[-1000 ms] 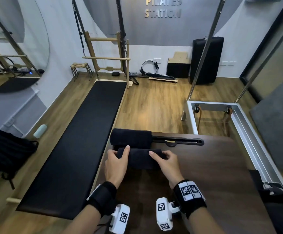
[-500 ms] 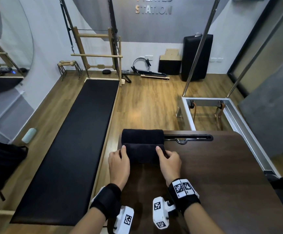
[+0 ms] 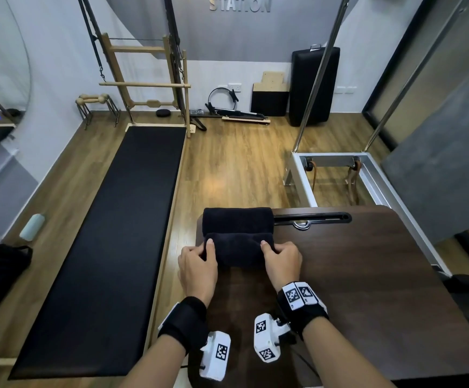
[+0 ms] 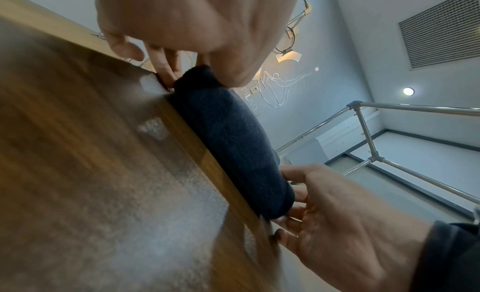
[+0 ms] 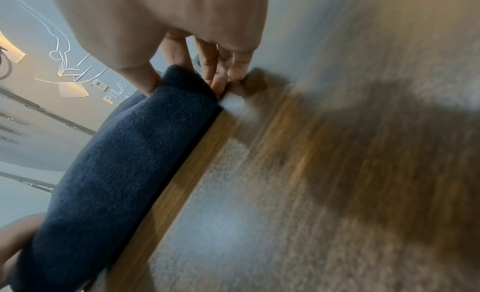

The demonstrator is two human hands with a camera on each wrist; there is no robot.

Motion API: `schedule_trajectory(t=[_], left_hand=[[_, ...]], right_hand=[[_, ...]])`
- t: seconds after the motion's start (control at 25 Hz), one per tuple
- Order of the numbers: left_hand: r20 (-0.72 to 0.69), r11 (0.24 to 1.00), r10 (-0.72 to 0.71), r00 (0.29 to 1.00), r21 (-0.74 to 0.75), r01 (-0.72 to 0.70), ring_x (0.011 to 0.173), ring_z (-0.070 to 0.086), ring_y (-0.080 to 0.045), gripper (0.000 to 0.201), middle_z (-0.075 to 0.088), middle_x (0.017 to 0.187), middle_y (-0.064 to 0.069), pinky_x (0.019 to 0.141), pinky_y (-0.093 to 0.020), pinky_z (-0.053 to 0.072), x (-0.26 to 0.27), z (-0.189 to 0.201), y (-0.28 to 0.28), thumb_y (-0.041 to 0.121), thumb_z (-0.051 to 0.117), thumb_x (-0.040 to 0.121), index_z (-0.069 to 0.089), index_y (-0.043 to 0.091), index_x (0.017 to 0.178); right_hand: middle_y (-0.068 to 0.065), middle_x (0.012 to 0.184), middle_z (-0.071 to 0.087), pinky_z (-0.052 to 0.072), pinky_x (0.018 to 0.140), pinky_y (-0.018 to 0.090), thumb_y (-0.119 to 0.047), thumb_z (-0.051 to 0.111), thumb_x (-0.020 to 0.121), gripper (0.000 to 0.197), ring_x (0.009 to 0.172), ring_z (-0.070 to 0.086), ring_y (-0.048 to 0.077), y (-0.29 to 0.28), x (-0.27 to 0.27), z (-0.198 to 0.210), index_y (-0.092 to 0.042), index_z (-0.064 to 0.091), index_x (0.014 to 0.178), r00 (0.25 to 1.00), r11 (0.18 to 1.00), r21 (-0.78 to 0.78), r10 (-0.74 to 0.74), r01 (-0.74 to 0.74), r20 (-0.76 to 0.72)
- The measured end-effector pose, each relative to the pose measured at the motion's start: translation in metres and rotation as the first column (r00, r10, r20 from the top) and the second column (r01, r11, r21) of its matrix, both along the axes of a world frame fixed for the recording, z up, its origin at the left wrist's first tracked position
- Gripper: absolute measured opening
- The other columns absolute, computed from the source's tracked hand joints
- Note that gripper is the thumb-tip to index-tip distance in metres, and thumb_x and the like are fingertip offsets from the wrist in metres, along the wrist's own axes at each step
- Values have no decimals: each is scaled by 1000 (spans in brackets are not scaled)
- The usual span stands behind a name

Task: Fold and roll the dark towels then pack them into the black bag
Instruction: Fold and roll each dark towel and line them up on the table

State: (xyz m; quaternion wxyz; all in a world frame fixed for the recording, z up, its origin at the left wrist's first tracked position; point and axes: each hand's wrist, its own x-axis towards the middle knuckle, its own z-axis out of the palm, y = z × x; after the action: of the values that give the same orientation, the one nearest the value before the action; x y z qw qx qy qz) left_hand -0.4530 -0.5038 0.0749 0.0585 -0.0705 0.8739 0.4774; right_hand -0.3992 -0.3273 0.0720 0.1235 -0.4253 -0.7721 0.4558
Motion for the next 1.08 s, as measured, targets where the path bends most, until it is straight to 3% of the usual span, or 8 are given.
schedule_trajectory(t=[0.08,0.24,0.44,0.64,0.72,0.8,0.96,1.08], left_hand=[[2,999,-41,999,0,41,95,66,-31,53,64,102,-12,87,-50,57,-2,2,-3,51,48,106,74,6,94],[54,997,-75,996,-9,76,73,66,-25,56,66,83,-8,61,-33,47,-8,15,-7,51,47,105,62,13,67],[84,994,-95,992,57,90,65,57,-19,53,55,68,-1,55,-29,37,-8,16,-10,50,48,106,53,22,62],[111,985,-132,985,125,118,92,67,-31,64,67,114,-26,72,-38,53,-5,12,-17,56,44,107,69,-2,109],[103,990,-116,988,92,106,105,65,-34,63,62,118,-21,87,-47,56,0,17,-18,59,44,106,66,2,120],[5,999,-47,999,21,47,107,60,-22,53,55,119,-2,90,-41,55,10,27,-20,62,46,104,61,16,126],[-325,985,-41,945,143,92,87,62,-6,21,62,92,15,71,-20,48,30,51,-8,54,52,104,59,37,96],[-322,907,-324,889,163,389,78,65,-6,28,67,79,11,67,-21,51,40,58,21,48,57,106,64,33,84]], right_hand=[[7,108,69,49,85,29,-41,75,91,40,106,64,24,1,2,2,-4,75,105,1000,1000,-30,-9,9,0],[-8,65,61,49,66,31,-51,75,87,45,75,63,16,11,5,6,-9,72,69,998,991,-121,46,-51,-39],[-6,109,74,55,99,36,-62,72,85,53,107,67,14,14,14,11,-21,75,118,996,981,-195,-7,-11,-93],[-7,101,75,56,89,30,-48,75,88,37,101,70,13,6,17,7,-20,75,113,992,983,-182,13,-36,-127],[-7,101,75,55,86,28,-47,75,89,38,99,69,11,5,18,8,-19,75,114,992,984,-174,17,-39,-127],[-9,101,74,51,81,24,-49,74,90,38,97,67,7,6,22,11,-21,74,116,991,984,-174,23,-46,-134],[-6,104,75,56,90,31,-51,73,91,40,101,68,9,16,39,18,-20,75,116,989,981,-191,4,-32,-148],[-3,103,76,59,95,42,-50,73,91,40,101,70,14,32,64,24,-18,75,115,987,974,-226,-44,7,-156]])
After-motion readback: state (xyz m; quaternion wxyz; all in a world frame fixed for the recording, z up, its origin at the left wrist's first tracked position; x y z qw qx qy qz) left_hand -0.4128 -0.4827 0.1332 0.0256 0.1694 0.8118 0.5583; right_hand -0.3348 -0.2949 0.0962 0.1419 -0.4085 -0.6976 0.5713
